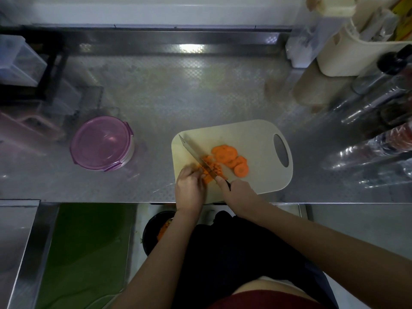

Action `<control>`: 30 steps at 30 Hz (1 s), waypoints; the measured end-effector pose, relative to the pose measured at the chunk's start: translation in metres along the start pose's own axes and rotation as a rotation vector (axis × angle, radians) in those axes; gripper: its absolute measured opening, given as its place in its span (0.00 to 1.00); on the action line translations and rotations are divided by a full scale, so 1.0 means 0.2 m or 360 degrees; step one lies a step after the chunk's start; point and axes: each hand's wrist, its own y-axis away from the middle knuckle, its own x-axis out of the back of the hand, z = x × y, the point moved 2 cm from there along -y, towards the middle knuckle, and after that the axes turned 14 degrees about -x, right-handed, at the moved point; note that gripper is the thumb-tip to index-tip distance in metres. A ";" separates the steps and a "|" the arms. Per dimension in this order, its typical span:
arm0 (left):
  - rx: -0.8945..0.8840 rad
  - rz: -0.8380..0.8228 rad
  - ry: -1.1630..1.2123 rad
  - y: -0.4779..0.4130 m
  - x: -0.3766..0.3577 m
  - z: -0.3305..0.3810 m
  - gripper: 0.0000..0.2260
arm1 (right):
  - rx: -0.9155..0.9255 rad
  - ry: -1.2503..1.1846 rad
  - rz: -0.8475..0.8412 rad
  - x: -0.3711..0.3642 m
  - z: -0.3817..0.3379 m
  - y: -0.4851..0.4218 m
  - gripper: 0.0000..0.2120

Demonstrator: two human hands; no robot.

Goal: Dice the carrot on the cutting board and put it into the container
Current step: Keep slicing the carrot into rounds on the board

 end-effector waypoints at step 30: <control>0.0070 -0.0071 0.0134 0.01 0.05 -0.02 0.10 | 0.0129 -0.0098 -0.0058 0.09 -0.03 0.10 0.25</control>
